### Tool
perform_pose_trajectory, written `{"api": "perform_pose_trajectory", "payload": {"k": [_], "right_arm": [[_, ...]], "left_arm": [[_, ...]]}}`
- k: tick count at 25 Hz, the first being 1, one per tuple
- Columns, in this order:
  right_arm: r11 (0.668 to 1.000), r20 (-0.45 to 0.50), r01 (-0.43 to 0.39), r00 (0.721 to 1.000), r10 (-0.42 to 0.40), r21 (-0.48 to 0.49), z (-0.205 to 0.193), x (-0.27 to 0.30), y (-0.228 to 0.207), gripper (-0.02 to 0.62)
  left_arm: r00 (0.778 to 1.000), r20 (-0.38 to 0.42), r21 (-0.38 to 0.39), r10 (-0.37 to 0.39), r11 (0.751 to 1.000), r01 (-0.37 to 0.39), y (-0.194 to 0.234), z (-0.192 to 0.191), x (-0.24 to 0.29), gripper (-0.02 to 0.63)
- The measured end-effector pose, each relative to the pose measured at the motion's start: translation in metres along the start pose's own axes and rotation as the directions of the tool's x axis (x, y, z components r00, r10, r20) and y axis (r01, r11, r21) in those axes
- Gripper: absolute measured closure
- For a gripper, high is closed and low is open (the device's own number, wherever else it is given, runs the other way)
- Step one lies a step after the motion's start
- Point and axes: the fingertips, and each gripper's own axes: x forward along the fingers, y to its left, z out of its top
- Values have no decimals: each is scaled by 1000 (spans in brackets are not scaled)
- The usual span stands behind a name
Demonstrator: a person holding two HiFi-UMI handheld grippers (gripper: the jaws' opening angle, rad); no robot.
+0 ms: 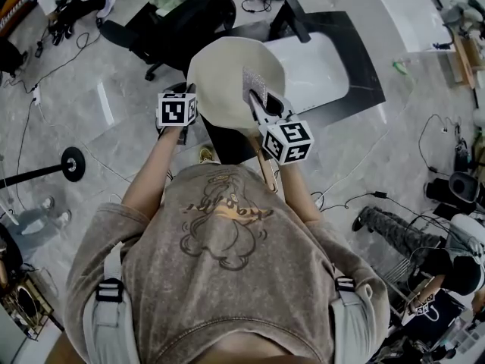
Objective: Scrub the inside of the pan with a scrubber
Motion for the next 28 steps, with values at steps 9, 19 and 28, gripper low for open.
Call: {"api": "perform_pose_trajectory", "payload": {"k": [9,19,28], "right_arm": [[981,-129,-157,981,142,-112,-13,73,25,517],[942,-321,-265,928,191,-205,-57,142,45,517],[943,-371,-266,911,178,-200,-80,171,50,515]], "left_arm": [[1000,-4,-17,-14,1000,14,-1,0,-2,534],[999,-4,-43,-44,998,43,-1,0,0,534],[997,-28,-51,-78,996,77,-3,-1,-1,534]]}}
